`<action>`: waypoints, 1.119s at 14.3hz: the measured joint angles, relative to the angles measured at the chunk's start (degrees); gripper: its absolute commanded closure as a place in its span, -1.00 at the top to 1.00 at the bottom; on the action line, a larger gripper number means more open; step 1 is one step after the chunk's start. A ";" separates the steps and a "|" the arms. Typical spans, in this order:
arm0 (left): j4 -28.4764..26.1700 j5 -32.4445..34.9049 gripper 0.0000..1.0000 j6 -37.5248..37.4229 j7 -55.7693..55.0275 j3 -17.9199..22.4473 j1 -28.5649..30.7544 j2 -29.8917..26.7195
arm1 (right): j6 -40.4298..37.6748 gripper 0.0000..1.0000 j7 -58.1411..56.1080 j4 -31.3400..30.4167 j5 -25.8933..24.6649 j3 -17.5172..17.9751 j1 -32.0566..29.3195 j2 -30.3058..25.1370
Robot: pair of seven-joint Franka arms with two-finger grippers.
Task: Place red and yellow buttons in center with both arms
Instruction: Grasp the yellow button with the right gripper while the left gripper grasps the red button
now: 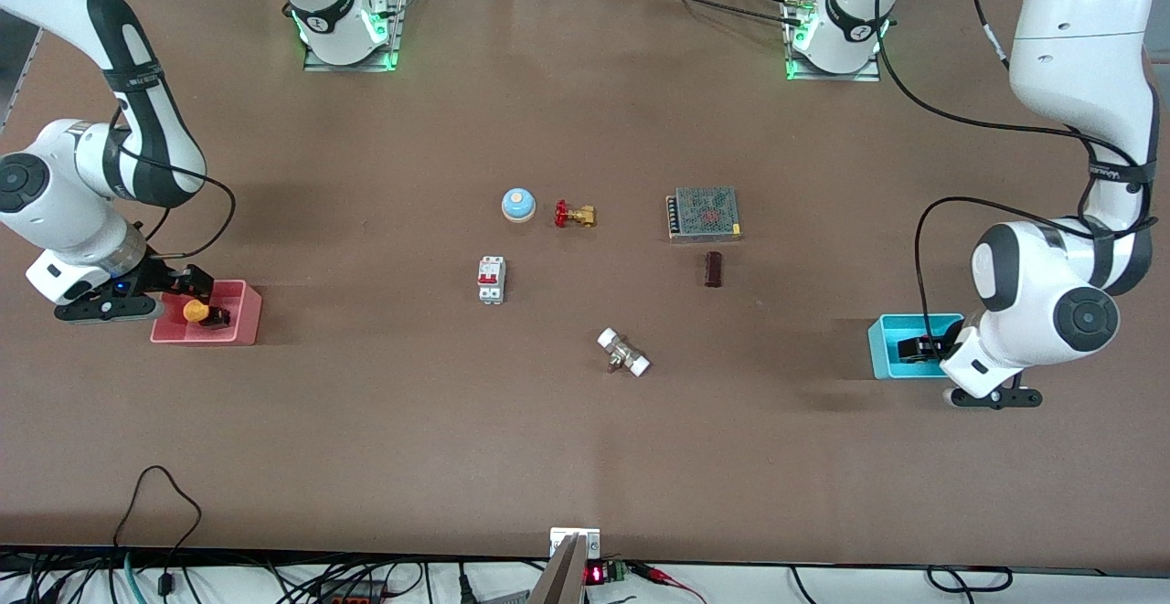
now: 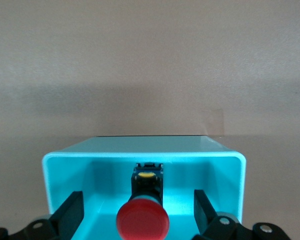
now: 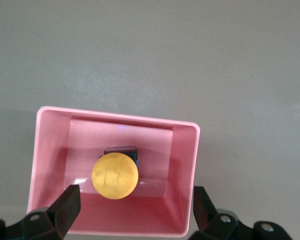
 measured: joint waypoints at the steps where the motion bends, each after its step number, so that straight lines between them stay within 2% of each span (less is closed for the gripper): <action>1: -0.71 0.00 0.33 1.00 0.07 -0.05 -0.01 0.20 | -0.05 1.00 0.00 0.09 0.49 0.06 0.00 0.06; 2: -1.15 0.00 -0.15 1.51 0.16 -0.10 -0.04 0.41 | -0.48 1.00 0.00 0.16 1.63 0.18 0.00 0.11; 4: -1.25 0.00 -0.43 1.63 0.18 -0.14 -0.07 0.68 | -4.07 1.00 -0.01 1.46 4.11 0.48 0.05 0.54; 6: -1.22 0.00 -0.57 1.92 0.18 -0.09 -0.01 0.68 | -7.64 1.00 -0.36 4.24 4.75 0.68 0.09 1.43; 12: 0.16 0.00 -0.58 0.52 0.77 -0.10 0.09 -1.16 | -8.59 1.00 -3.03 8.13 5.29 0.71 0.06 5.03; 16: 6.18 0.00 -0.57 -13.20 1.30 -1.39 -0.46 -6.37 | -8.59 1.00 -3.10 8.35 5.30 0.70 0.06 6.52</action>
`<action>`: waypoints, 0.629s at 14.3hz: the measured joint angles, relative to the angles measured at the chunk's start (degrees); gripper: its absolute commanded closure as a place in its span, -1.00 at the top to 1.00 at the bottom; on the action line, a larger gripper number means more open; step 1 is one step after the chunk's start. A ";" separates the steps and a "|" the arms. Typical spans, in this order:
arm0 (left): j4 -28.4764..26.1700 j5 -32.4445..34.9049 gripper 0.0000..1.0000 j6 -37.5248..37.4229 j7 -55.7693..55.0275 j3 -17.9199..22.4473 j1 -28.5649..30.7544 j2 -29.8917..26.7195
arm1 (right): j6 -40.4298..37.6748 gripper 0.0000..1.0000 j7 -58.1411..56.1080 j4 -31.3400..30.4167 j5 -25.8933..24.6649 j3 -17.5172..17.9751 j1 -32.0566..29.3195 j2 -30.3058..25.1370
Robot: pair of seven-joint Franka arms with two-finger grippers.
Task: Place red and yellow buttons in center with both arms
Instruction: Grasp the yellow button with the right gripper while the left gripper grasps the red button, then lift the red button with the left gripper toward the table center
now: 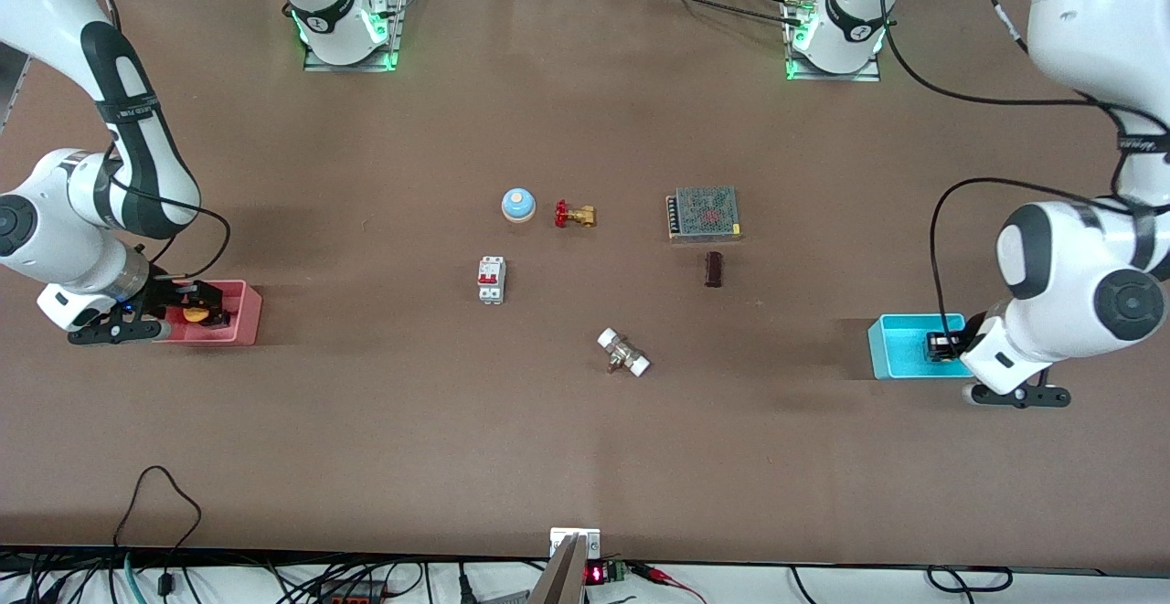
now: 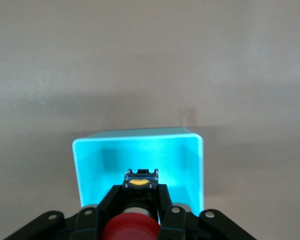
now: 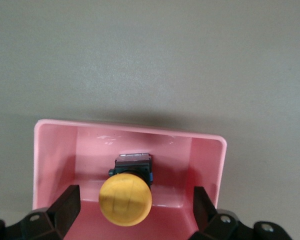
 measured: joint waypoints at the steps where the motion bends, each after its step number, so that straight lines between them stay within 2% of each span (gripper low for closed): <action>1: 2.22 -0.01 -0.56 -3.41 -0.14 -0.82 -0.54 -0.58 | 0.00 1.00 0.00 0.00 0.00 0.00 0.00 0.37; 3: 5.91 -0.03 -0.56 -8.82 -3.34 -1.77 -4.04 -0.85 | 0.00 1.00 -0.01 0.04 0.00 0.00 0.00 0.84; 6: 6.72 -0.06 -0.56 -10.22 -15.21 -2.04 -11.95 0.40 | 0.01 1.00 -0.04 0.08 0.00 0.00 0.00 0.94; 7: 6.76 -0.18 -0.56 -9.83 -19.02 -2.10 -14.36 1.57 | 0.06 0.91 -0.06 0.09 0.00 0.00 0.00 0.98; 9: 7.03 -2.12 -0.56 -7.29 -22.89 -2.15 -17.79 4.70 | 0.09 0.60 -0.10 0.09 0.01 0.00 0.00 1.12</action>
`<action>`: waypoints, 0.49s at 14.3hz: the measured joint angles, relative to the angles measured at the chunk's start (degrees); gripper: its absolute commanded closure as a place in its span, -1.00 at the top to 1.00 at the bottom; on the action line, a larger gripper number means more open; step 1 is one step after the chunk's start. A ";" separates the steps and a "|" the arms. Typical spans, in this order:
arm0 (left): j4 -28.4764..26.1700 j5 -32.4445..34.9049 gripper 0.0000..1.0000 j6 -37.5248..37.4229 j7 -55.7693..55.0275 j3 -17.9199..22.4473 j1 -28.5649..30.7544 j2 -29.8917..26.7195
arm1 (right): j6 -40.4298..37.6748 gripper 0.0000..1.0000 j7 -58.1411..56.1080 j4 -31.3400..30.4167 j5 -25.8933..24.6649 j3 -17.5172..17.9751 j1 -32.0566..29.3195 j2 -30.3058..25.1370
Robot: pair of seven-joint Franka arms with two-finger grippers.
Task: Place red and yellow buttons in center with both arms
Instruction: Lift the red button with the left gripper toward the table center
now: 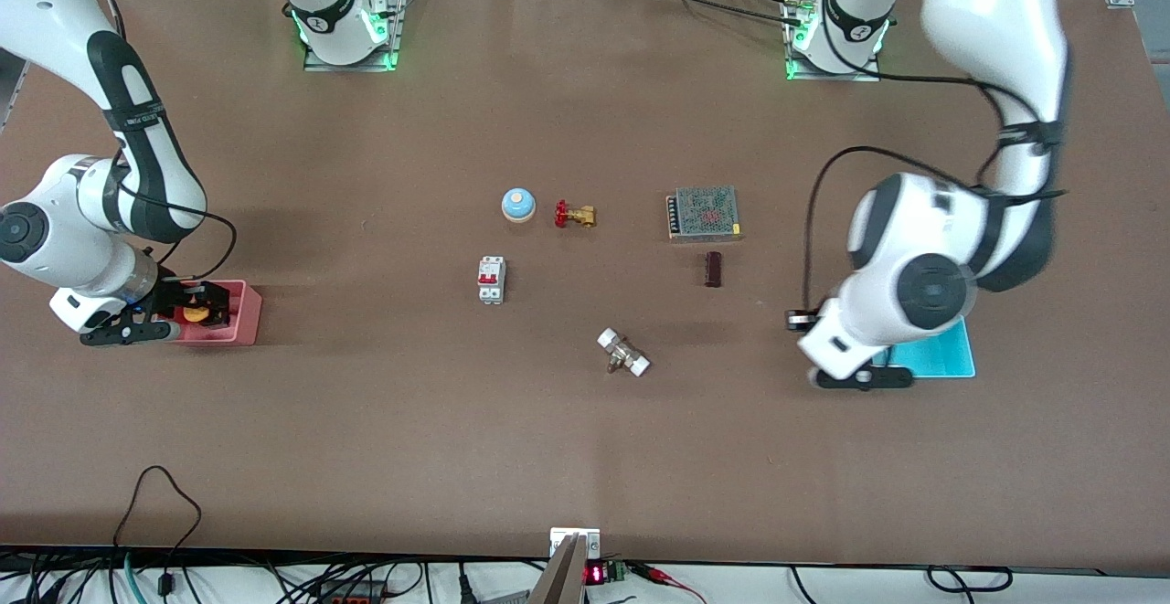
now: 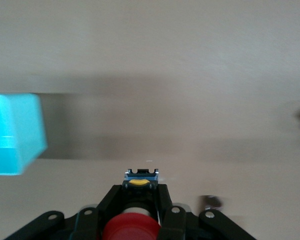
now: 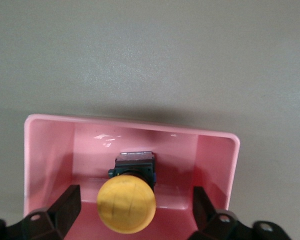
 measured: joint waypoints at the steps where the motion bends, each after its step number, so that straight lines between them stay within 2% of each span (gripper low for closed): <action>1: 0.04 -1.31 -0.56 2.22 -0.76 0.00 -0.99 1.73 | 0.02 0.38 -0.04 0.00 0.00 0.00 0.00 0.11; 6: 0.01 -2.36 -0.54 13.04 -1.92 0.02 -2.74 8.40 | 0.16 -0.80 -1.25 0.16 0.00 0.00 0.00 0.59; 7: 0.01 -2.36 -0.51 13.64 -2.03 0.02 -2.82 9.03 | 0.17 -0.88 -1.56 0.19 0.01 0.00 0.00 0.59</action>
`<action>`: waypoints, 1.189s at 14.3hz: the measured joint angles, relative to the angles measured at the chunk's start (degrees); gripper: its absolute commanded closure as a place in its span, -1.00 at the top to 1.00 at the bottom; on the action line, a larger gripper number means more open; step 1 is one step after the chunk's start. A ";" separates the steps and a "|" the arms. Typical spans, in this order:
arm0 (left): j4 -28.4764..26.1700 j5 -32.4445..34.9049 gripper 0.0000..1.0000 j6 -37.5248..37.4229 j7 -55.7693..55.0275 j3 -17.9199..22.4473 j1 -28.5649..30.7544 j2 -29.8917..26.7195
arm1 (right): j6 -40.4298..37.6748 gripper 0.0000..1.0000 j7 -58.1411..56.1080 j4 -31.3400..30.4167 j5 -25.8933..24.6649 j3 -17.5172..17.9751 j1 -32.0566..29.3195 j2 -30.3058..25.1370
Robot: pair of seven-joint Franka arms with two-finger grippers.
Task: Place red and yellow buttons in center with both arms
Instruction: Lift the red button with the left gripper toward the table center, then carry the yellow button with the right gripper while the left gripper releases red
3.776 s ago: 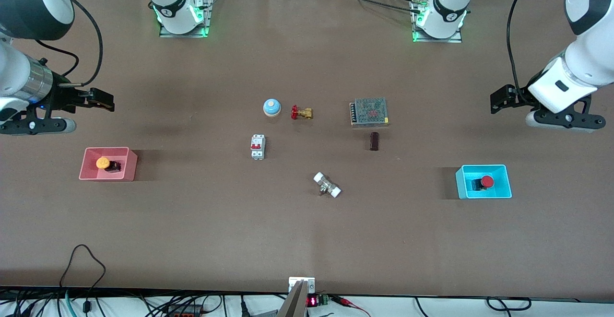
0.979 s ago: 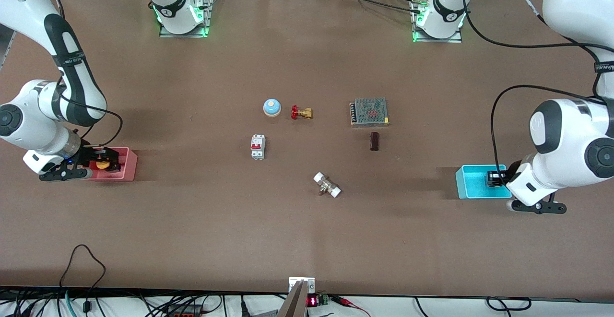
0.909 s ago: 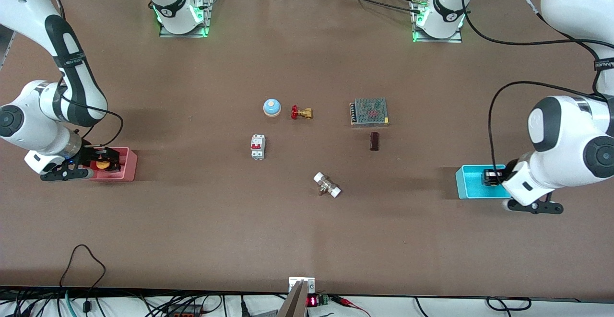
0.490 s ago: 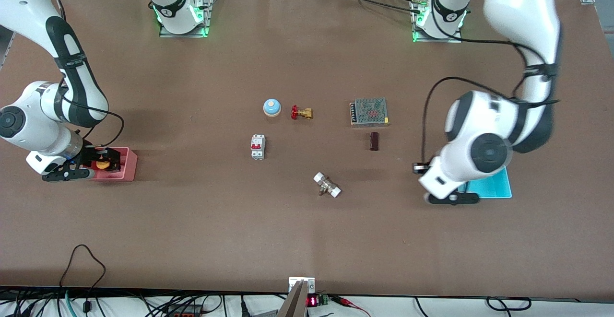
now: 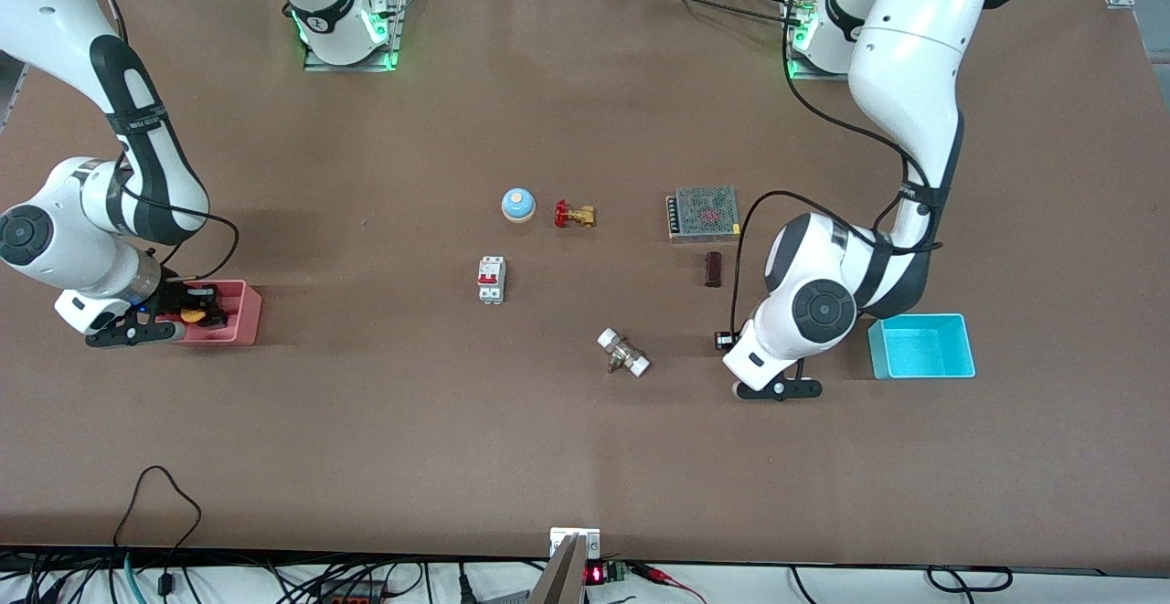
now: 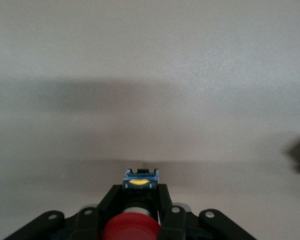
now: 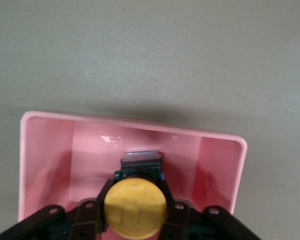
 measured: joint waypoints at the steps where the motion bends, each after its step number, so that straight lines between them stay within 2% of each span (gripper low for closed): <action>1: 0.00 0.00 -0.45 0.17 -0.05 0.00 -0.02 0.28 | 0.00 -0.88 -0.29 0.04 0.00 0.00 0.00 0.00; 3: 0.01 0.00 -0.41 0.18 -0.10 0.05 -0.02 0.35 | -0.02 -0.88 -0.56 0.47 0.00 0.00 0.01 -0.03; 5: 0.00 0.00 -0.25 0.18 -0.12 0.07 -0.02 0.44 | -2.68 -0.88 -0.88 2.13 0.00 0.08 0.12 -0.82; 6: 0.00 0.00 -0.03 0.18 -0.13 0.07 -0.02 0.52 | -6.34 -0.88 -0.92 3.34 0.00 0.28 0.23 -2.02; 7: 0.00 0.00 0.61 0.18 -0.15 0.07 -0.02 0.64 | -11.02 -0.88 -0.92 4.66 0.17 0.77 0.34 -3.83; 8: 0.00 0.00 0.92 0.18 -0.15 0.08 -0.02 0.82 | -15.79 -0.88 -0.92 5.92 0.95 1.76 0.43 -5.94; 9: 0.00 0.00 1.00 0.18 -0.16 0.08 -0.02 0.99 | -20.01 -0.88 -0.60 6.85 2.35 3.08 0.58 -8.10; 12: 0.23 0.00 1.00 0.18 -0.21 0.14 -0.02 1.02 | -26.41 -0.87 6.65 7.09 4.41 8.22 1.78 -12.19; 14: 1.02 0.00 1.00 0.05 -0.22 0.39 0.01 0.72 | -26.75 -0.87 13.81 6.45 4.48 11.64 3.90 -11.62; 17: 2.82 0.00 1.00 -4.83 -0.22 1.22 0.35 -2.49 | -23.58 -0.87 21.84 5.09 4.46 12.69 8.73 -8.08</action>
